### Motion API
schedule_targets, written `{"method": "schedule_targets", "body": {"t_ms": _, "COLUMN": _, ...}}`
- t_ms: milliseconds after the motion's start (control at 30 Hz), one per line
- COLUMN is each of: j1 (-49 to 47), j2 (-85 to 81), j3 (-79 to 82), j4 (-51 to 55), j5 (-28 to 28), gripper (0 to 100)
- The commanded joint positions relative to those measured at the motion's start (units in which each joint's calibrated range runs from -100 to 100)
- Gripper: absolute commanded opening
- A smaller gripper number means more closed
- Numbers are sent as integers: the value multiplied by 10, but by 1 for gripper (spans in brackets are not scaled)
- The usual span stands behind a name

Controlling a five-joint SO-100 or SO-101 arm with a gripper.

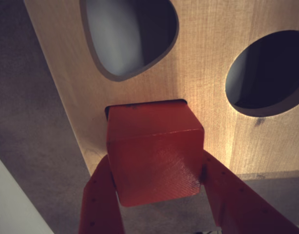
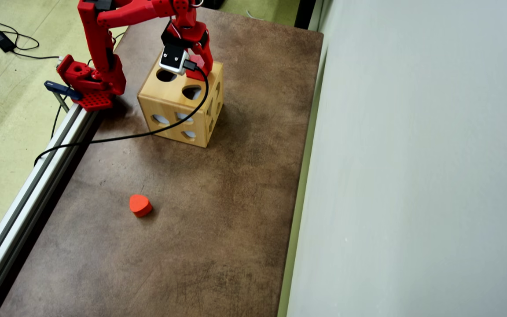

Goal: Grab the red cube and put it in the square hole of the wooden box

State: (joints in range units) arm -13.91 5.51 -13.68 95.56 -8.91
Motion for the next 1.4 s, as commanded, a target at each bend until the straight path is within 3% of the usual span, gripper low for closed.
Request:
{"method": "schedule_targets", "body": {"t_ms": 0, "j1": 3, "j2": -13, "j3": -3, "j4": 5, "j5": 2, "gripper": 2}}
{"method": "schedule_targets", "body": {"t_ms": 267, "j1": -1, "j2": -15, "j3": -3, "j4": 2, "j5": 4, "gripper": 6}}
{"method": "schedule_targets", "body": {"t_ms": 500, "j1": 3, "j2": -16, "j3": -2, "j4": 5, "j5": 1, "gripper": 35}}
{"method": "schedule_targets", "body": {"t_ms": 600, "j1": 3, "j2": -16, "j3": -2, "j4": 5, "j5": 0, "gripper": 40}}
{"method": "schedule_targets", "body": {"t_ms": 800, "j1": 4, "j2": -32, "j3": -13, "j4": -3, "j5": 3, "gripper": 40}}
{"method": "schedule_targets", "body": {"t_ms": 1100, "j1": 5, "j2": -249, "j3": -4, "j4": -4, "j5": 26, "gripper": 38}}
{"method": "schedule_targets", "body": {"t_ms": 1267, "j1": 47, "j2": -349, "j3": -5, "j4": -5, "j5": 99, "gripper": 21}}
{"method": "schedule_targets", "body": {"t_ms": 1367, "j1": 88, "j2": -405, "j3": -2, "j4": -3, "j5": 106, "gripper": 8}}
